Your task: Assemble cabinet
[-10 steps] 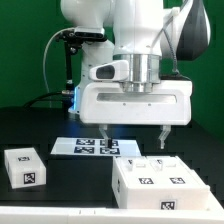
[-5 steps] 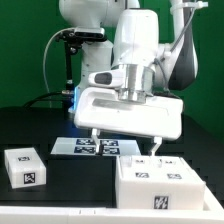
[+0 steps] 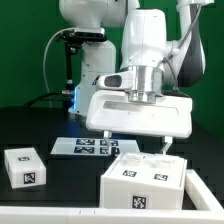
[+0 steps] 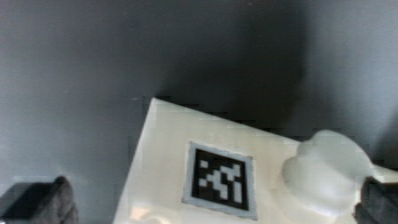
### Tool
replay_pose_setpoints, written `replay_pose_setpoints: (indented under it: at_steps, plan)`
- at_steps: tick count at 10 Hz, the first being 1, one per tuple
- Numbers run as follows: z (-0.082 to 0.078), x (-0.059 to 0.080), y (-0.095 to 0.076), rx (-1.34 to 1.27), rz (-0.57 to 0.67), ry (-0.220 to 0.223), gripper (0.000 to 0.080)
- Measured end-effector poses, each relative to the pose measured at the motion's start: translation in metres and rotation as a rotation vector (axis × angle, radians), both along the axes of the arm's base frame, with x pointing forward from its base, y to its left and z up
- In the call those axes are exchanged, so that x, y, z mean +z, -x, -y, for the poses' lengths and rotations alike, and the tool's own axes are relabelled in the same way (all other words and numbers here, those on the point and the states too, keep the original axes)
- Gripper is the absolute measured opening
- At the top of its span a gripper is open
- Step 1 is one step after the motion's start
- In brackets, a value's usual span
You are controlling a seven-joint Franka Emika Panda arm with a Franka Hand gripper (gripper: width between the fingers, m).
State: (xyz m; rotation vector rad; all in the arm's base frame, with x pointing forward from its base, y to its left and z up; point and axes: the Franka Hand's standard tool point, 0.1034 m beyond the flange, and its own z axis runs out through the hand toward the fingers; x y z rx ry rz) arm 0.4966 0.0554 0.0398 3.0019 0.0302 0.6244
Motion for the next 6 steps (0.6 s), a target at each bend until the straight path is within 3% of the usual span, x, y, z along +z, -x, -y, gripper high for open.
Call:
replay_pose_setpoints:
  at_steps: [1, 3, 6]
  plan:
    - [-0.001, 0.000, 0.000, -0.001, -0.003, -0.002, 0.0795]
    - [-0.012, 0.009, -0.003, -0.085, -0.034, -0.079, 0.0795]
    - [-0.010, 0.010, -0.009, -0.205, -0.019, -0.140, 0.0795]
